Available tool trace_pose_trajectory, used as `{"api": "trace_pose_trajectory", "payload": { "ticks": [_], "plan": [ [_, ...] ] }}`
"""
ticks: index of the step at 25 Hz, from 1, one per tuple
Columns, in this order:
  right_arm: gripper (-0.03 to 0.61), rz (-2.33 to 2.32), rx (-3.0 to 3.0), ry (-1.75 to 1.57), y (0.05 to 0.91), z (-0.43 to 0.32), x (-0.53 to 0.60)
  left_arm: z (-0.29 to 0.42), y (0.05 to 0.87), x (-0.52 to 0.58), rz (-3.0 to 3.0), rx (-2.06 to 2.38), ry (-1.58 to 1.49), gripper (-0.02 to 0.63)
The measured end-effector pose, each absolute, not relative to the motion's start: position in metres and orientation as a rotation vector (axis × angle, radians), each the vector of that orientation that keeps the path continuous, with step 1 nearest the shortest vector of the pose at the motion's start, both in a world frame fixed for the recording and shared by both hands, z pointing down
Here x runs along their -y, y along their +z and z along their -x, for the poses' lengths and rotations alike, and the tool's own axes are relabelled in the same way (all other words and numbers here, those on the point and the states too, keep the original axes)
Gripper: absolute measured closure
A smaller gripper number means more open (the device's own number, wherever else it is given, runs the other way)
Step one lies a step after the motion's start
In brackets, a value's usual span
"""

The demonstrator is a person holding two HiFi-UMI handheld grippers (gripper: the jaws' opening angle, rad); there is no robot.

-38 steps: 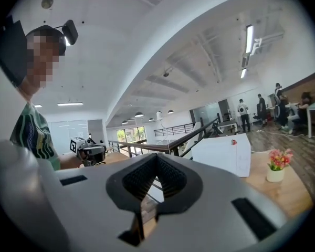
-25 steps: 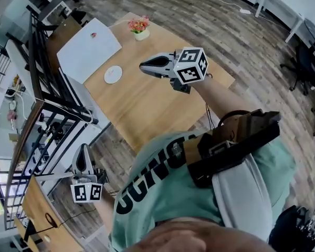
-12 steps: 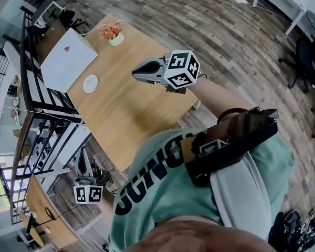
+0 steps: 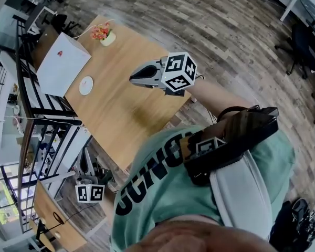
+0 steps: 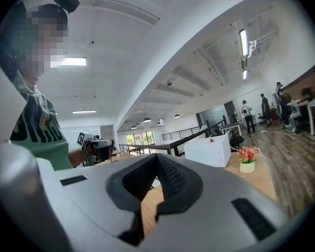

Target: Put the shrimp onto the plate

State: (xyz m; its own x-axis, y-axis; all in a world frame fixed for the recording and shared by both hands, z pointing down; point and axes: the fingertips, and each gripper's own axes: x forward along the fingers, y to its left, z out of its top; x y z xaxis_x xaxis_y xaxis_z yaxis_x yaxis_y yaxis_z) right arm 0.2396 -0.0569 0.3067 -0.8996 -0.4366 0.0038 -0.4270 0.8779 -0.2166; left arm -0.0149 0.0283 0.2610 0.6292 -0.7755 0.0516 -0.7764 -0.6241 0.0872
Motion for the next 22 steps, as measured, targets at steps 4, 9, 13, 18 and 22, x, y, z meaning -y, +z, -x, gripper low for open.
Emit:
{"api": "trace_pose_trajectory", "payload": {
  "ticks": [4,9,13,18,22],
  "plan": [
    [0.572,0.730,-3.007,-0.334,0.303,-0.195,0.036,0.061,0.266,-0.043,-2.769,1.274,-0.021,0.609],
    [0.572,0.824,-2.996,-0.329,0.295,-0.123,0.007,0.142,0.271,-0.063,-2.793,1.212,-0.050,0.609],
    [0.572,0.879,-2.974,-0.342,0.288,-0.067,-0.015,0.204,0.275,-0.081,-2.823,1.171,-0.062,0.609],
    [0.572,0.925,-2.971,-0.384,0.289,-0.024,-0.036,0.248,0.294,-0.096,-2.811,1.111,-0.089,0.609],
    [0.572,0.927,-2.982,-0.350,0.274,-0.013,-0.043,0.255,0.292,-0.100,-2.811,1.087,-0.129,0.609]
  ]
}}
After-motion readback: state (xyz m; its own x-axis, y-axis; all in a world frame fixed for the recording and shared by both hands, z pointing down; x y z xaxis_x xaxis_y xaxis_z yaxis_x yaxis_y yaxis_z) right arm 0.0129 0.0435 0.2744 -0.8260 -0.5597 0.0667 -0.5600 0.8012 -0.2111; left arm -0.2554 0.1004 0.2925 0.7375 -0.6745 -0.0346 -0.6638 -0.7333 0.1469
